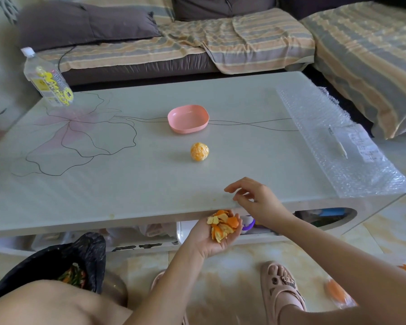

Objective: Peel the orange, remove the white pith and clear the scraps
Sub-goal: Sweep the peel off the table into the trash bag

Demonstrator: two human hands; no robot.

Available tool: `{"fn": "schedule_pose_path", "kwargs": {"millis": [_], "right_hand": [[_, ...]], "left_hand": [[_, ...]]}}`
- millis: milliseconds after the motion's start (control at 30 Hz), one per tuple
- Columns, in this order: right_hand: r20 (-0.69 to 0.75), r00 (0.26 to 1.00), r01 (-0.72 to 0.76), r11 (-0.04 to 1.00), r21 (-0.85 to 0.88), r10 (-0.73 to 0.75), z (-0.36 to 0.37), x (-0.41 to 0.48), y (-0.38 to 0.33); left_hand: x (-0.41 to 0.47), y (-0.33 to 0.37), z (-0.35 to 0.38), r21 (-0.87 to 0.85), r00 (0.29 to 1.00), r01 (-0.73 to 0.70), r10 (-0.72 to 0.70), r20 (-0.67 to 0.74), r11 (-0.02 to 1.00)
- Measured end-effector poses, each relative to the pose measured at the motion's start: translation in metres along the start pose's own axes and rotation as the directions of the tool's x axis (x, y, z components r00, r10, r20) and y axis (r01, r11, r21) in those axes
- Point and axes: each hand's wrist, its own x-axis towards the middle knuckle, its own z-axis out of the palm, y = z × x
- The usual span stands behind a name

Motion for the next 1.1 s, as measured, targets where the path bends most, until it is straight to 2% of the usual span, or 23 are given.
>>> {"fn": "schedule_pose_path", "kwargs": {"millis": [133, 400, 500, 633, 733, 933, 1100], "right_hand": [[0.008, 1.000, -0.013, 1.000, 0.007, 0.013, 0.000, 0.000, -0.002], [0.001, 1.000, -0.021, 0.999, 0.038, 0.021, 0.002, 0.002, -0.006], [-0.019, 0.999, -0.026, 0.997, 0.071, 0.027, 0.002, 0.006, -0.012], [-0.058, 0.996, -0.062, 0.991, 0.121, 0.069, 0.009, 0.025, -0.029], [-0.054, 0.996, -0.058, 0.990, 0.126, 0.065, 0.017, 0.044, -0.051], [-0.005, 1.000, -0.001, 0.999, 0.042, 0.001, 0.023, 0.078, -0.105], [0.050, 0.998, 0.029, 0.999, -0.019, -0.028, 0.029, 0.086, -0.126]], "left_hand": [[-0.006, 0.000, -0.001, 0.065, 1.000, -0.017, 0.017, -0.003, 0.998], [-0.018, 0.004, 0.000, 0.069, 0.999, -0.048, 0.049, -0.017, 0.996], [-0.031, 0.006, 0.002, -0.028, 0.998, -0.057, 0.058, 0.019, 0.998], [-0.077, 0.027, 0.022, -0.146, 0.973, -0.201, 0.214, 0.087, 0.969], [-0.133, 0.058, 0.039, -0.161, 0.914, -0.376, 0.394, 0.095, 0.912], [-0.244, 0.104, 0.040, -0.062, 0.720, -0.692, 0.694, 0.014, 0.719], [-0.278, 0.117, -0.030, -0.029, 0.587, -0.797, 0.764, -0.267, 0.603]]}}
